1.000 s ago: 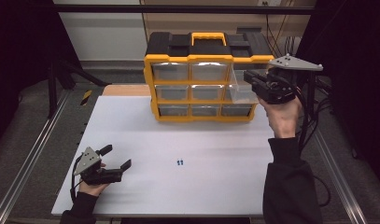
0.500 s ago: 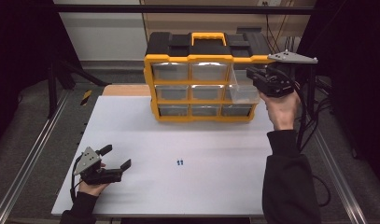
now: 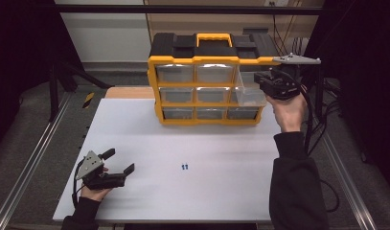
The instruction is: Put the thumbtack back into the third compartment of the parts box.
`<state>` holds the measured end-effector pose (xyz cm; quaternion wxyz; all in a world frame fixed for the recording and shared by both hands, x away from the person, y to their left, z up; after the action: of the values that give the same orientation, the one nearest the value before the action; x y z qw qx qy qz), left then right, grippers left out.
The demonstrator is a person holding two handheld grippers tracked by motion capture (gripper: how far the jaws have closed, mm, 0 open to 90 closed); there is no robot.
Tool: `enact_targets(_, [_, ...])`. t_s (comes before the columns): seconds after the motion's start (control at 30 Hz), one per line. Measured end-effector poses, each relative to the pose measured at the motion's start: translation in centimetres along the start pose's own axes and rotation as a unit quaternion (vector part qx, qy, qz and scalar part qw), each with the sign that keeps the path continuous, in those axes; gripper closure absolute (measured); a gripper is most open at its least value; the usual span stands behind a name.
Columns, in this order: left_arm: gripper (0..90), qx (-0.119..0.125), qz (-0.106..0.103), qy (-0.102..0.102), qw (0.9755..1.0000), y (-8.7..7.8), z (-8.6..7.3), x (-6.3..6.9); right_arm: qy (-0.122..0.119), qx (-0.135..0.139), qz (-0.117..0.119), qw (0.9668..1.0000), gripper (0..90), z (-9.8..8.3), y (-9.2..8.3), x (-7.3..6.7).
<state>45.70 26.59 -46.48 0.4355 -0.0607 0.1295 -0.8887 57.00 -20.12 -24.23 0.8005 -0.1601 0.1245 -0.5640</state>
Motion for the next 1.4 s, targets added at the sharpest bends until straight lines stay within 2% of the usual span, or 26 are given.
enact_targets(0.53, [3.2, 0.000, 0.000, 0.000, 1.0000, 0.0, 0.0, 0.0, 0.006, -0.029, -0.016, 0.9994, 84.3, -0.7, 0.7, 0.4])
enact_targets(0.73, [3.2, -0.001, 0.000, 0.000, 1.0000, 0.0, 0.0, 0.0, 0.009, -0.020, -0.020, 0.9996, 76.3, -0.5, 0.5, 0.5])
enact_targets(0.87, [3.2, 0.000, 0.000, 0.000, 1.0000, 0.0, 0.0, 0.0, 0.011, -0.006, -0.022, 0.9997, 65.2, -0.3, 0.1, 0.4])
enact_targets(0.97, [3.2, -0.001, 0.000, 0.000, 1.0000, 0.1, 0.0, 0.0, 0.002, 0.012, -0.018, 0.9998, 52.5, -0.1, -0.4, 0.2])
enact_targets(1.4, [3.2, -0.001, 0.000, 0.003, 1.0000, 0.0, 0.0, 0.1, -0.013, 0.063, -0.009, 0.9979, 16.7, 0.0, -2.5, -1.6])
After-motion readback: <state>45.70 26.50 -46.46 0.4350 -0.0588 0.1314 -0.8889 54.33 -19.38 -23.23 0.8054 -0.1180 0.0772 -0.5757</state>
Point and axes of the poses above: each handheld gripper's, and its own axes: y roughly forward along the jaws, z roughly out of its top, x roughly to its right, the point moved 4 cm from there along y, roughly forward along the jaws, and after that the axes turned 2 degrees about y, right-handed, at the moved point
